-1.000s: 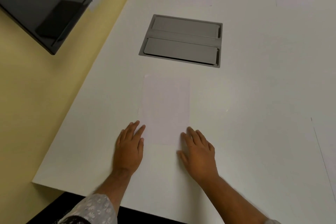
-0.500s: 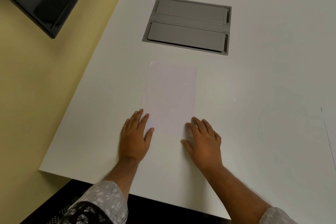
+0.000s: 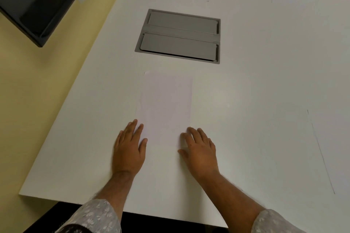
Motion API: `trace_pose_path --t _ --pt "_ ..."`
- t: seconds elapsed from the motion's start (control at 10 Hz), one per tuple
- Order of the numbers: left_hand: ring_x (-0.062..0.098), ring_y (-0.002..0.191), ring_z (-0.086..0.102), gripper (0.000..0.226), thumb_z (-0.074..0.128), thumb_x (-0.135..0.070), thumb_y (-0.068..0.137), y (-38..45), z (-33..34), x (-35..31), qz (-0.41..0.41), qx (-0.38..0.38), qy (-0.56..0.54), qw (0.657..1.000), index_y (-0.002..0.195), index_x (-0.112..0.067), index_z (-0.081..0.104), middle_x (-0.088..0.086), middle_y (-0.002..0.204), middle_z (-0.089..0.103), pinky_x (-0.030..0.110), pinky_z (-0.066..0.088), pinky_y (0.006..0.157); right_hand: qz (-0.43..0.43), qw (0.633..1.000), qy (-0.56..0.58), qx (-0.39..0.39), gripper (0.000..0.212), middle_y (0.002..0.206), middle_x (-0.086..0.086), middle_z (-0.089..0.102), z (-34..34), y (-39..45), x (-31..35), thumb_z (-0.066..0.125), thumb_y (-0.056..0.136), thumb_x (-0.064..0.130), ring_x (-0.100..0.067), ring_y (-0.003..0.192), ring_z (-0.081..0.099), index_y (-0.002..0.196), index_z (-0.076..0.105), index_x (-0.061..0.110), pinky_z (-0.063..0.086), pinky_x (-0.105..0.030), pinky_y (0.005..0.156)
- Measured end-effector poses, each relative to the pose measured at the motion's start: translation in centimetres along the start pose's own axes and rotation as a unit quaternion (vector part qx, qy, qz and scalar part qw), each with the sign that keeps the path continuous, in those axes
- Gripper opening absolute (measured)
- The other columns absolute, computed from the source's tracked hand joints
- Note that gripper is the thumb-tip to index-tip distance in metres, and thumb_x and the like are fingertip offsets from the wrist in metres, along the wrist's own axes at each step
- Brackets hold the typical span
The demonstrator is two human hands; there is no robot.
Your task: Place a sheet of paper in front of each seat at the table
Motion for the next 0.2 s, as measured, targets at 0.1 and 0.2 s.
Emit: trace_pose_path --t 0.1,0.2 --pt "0.024 0.151 0.039 0.067 0.042 -0.055 0.098 -0.5 -0.6 0.8 0.027 -0.008 -0.017 0.999 0.154 -0.018 0.049 0.003 0.167 0.038 0.046 0.034 0.122 -0.002 0.997 0.081 0.004 0.079 0.172 0.010 0.020 -3.3 -1.8 0.5 0.054 0.094 0.068 -0.017 0.156 0.022 0.161 0.030 0.034 0.032 -0.041 0.122" --pt "0.032 0.146 0.045 0.082 0.043 -0.070 0.092 -1.4 -1.9 1.0 0.037 -0.043 -0.050 0.997 0.150 -0.013 0.054 0.011 0.163 0.043 0.051 0.038 0.117 -0.016 0.990 0.140 -0.023 0.082 0.170 0.012 0.026 -6.1 -4.7 -0.1 0.048 0.091 0.077 -0.014 0.153 0.028 0.159 0.034 0.035 0.035 -0.039 0.121"
Point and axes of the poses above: each hand's wrist, its own y-axis towards the middle knuckle, its own z-axis out of the palm, x = y × z, the point moved 1 cm from there along y, towards the middle knuckle
